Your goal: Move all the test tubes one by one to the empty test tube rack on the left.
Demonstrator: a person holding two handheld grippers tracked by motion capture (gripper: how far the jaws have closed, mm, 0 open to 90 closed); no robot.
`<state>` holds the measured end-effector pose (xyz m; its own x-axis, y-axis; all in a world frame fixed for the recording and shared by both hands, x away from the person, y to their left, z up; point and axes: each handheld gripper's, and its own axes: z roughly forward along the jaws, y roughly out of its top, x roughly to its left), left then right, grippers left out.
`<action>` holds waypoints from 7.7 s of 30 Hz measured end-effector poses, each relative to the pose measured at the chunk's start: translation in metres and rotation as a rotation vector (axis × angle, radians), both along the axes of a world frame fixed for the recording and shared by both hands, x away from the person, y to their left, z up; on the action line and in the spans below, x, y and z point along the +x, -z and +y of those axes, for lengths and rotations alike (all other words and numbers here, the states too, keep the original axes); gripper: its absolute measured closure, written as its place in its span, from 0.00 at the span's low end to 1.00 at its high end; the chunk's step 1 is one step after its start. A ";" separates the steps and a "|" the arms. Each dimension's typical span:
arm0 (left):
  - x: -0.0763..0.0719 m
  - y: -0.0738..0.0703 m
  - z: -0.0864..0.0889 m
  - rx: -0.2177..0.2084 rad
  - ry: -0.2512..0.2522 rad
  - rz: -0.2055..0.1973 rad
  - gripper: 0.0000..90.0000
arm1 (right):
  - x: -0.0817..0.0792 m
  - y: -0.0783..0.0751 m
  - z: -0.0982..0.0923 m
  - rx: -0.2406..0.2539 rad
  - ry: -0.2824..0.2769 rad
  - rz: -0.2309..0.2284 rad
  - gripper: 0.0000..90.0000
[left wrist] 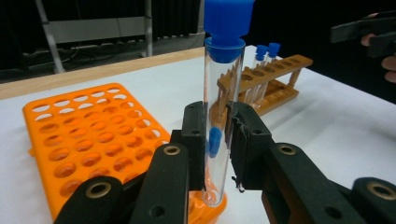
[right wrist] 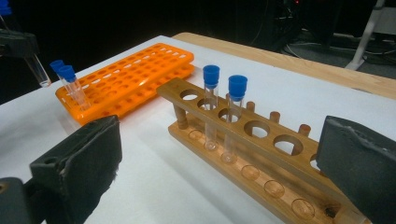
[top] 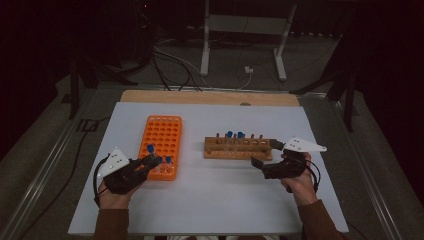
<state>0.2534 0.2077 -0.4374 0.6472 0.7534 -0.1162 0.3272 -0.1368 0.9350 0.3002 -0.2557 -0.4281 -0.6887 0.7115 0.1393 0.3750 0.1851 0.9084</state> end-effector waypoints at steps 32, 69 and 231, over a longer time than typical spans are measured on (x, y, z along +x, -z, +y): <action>0.017 0.039 0.001 0.111 -0.118 0.061 0.87 | 0.000 0.001 0.001 0.001 -0.006 -0.001 0.01; 0.008 0.036 0.005 0.103 -0.142 0.143 0.66 | 0.000 0.002 0.000 0.003 -0.010 0.006 0.01; 0.040 0.001 -0.189 0.110 0.147 -0.038 0.73 | 0.017 -0.026 0.077 -0.050 -0.242 -0.007 0.85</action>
<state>0.2937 0.0190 -0.4384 0.7537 0.6571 -0.0115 0.2609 -0.2831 0.9229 0.3175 -0.1789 -0.4021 -0.8408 0.5316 0.1024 0.3078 0.3139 0.8982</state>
